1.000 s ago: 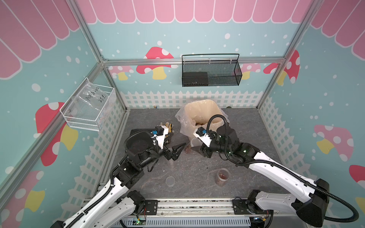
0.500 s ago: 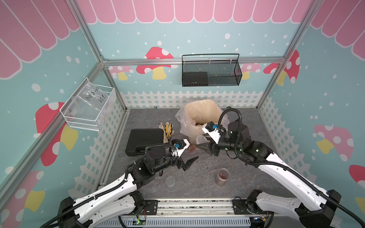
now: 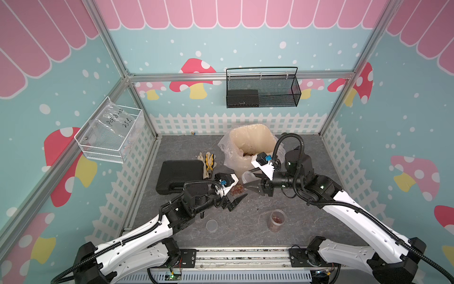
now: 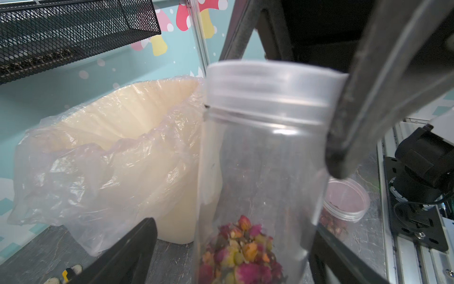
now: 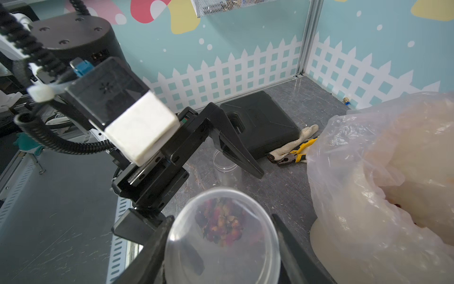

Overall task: Empty the moldy dried flower tea in the jars
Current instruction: Pick up the jar from the center of the board.

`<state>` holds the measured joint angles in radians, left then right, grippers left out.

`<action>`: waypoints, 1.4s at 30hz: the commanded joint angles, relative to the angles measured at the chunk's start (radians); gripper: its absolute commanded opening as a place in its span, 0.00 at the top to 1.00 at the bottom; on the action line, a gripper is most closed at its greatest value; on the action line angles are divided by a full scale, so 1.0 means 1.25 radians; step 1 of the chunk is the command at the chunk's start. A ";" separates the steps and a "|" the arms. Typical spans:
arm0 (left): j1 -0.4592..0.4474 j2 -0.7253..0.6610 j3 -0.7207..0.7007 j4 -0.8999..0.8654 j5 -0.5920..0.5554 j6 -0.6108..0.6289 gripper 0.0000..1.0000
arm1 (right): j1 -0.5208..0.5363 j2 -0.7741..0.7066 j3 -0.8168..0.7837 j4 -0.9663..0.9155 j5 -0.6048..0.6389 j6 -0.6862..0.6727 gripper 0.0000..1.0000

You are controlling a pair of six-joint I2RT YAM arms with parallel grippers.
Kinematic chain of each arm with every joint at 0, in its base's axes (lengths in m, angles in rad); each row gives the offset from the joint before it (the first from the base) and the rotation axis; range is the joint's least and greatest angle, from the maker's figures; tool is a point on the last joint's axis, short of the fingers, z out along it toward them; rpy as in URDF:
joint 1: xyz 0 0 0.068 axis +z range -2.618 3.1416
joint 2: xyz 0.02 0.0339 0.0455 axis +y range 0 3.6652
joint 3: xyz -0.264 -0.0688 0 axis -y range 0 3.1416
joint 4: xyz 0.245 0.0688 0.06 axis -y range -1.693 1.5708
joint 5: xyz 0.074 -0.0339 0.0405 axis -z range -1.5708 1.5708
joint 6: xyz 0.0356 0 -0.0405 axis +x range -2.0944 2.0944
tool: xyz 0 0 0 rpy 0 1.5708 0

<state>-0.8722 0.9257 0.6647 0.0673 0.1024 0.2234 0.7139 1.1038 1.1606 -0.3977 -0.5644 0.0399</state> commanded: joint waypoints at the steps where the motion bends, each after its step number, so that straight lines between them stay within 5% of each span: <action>1: -0.005 0.006 -0.014 0.014 -0.007 0.037 0.07 | -0.003 -0.002 0.023 0.007 -0.033 0.007 0.90; 19: -0.008 0.017 -0.032 0.051 -0.010 0.043 0.52 | -0.003 0.014 0.005 0.040 -0.046 0.027 0.83; 22: -0.008 0.019 -0.034 0.053 -0.018 0.048 0.56 | -0.003 0.013 0.006 0.039 -0.033 0.029 0.73; 28: -0.008 0.025 -0.035 0.054 -0.116 0.083 0.65 | -0.003 -0.012 0.016 0.027 0.015 0.035 0.20; 30: -0.008 0.026 -0.034 0.054 -0.156 0.111 0.66 | -0.003 -0.023 0.026 0.019 0.028 0.032 0.10; 42: -0.021 0.032 -0.035 0.087 -0.258 0.268 0.70 | -0.079 0.089 0.171 -0.107 -0.028 0.080 0.04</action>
<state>-0.8879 0.9630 0.6289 0.1337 -0.1650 0.4702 0.6418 1.1816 1.3487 -0.4564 -0.5526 0.1131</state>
